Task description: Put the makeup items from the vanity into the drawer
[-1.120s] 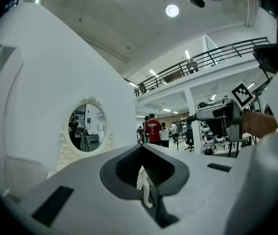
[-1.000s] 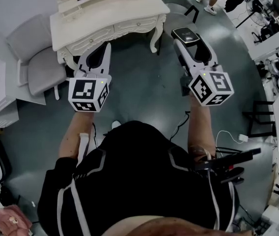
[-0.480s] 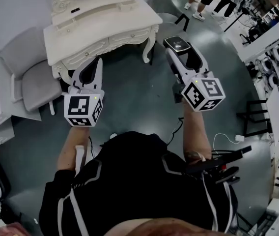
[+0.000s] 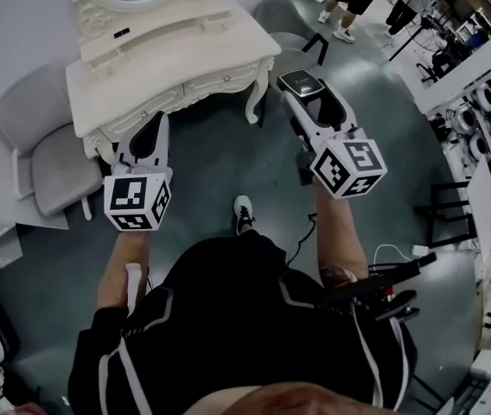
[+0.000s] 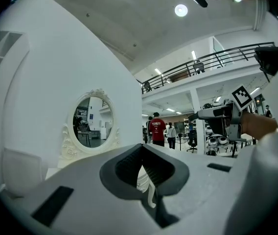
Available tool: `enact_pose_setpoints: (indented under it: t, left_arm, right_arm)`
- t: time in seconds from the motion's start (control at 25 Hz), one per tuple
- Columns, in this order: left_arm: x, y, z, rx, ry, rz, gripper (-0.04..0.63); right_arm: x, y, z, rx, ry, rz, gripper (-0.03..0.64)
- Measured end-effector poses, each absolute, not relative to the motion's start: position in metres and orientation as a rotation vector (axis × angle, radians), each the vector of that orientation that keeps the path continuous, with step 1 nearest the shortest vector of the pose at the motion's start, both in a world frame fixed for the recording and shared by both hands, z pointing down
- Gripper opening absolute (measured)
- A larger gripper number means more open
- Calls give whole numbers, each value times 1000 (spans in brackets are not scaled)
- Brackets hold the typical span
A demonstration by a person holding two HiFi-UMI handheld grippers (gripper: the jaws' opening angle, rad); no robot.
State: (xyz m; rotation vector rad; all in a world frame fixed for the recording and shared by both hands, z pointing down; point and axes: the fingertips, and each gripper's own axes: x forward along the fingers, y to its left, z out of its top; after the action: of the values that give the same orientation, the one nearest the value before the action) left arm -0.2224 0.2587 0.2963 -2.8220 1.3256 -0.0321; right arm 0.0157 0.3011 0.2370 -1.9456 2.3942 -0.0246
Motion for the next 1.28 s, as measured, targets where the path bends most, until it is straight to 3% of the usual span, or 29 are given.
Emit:
enact_pose_setpoints:
  t: [0.52, 1.28]
  left_arm:
    - [-118, 130, 286, -2765, 1419, -67, 3]
    - [3, 41, 298, -2732, 1431, -194, 3]
  right_arm:
    - [120, 167, 232, -1850, 2450, -7, 328]
    - [230, 73, 251, -1762, 2477, -74, 328]
